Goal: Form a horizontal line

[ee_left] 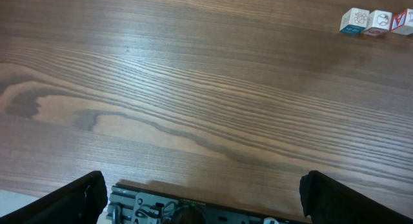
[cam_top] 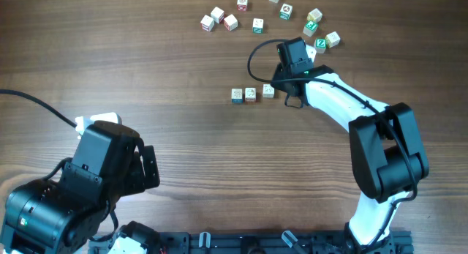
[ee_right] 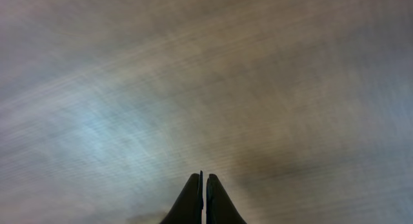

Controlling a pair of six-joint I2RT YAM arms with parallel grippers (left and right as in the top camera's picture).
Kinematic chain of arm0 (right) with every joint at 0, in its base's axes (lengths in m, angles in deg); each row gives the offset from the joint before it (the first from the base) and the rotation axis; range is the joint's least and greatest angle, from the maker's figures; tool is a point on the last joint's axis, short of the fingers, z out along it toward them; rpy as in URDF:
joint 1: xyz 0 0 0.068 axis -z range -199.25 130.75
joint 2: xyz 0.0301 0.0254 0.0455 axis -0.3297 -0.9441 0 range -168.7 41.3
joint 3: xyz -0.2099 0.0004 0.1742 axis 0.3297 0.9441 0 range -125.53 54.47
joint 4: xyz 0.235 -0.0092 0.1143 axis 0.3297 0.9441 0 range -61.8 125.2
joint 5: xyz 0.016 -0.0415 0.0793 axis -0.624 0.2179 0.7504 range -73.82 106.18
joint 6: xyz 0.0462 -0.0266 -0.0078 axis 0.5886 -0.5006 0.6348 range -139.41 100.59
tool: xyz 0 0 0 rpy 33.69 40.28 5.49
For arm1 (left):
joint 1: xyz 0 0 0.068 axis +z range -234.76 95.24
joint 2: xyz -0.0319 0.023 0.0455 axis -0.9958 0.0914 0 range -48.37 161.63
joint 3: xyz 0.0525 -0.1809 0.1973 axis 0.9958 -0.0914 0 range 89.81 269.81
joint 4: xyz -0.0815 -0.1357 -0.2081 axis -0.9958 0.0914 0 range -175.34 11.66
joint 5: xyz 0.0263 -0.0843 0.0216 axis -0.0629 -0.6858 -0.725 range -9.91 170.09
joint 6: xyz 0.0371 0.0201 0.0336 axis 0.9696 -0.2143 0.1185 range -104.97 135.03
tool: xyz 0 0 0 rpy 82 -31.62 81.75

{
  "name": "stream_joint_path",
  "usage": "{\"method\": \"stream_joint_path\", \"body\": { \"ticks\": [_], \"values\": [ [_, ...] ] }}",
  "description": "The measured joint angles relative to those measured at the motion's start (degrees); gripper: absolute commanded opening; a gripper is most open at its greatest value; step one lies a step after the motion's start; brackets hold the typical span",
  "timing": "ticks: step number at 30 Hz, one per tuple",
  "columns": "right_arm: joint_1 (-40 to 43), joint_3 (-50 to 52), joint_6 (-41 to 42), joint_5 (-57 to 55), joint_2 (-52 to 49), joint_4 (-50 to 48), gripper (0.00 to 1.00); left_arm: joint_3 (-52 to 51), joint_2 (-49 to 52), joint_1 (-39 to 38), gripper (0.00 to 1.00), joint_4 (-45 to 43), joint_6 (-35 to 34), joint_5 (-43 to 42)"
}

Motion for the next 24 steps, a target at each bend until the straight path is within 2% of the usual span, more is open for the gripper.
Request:
{"method": "stream_joint_path", "body": {
  "ticks": [11,24],
  "values": [
    [0.0,0.0,-10.7,8.7,-0.8,-4.5,0.05,0.0,0.0,0.0,1.0,0.0,0.0,0.0],
    [0.0,0.0,-14.5,11.9,-2.4,-4.0,0.05,0.0,0.0,0.0,1.0,0.0,0.0,0.0]
  ]
}}
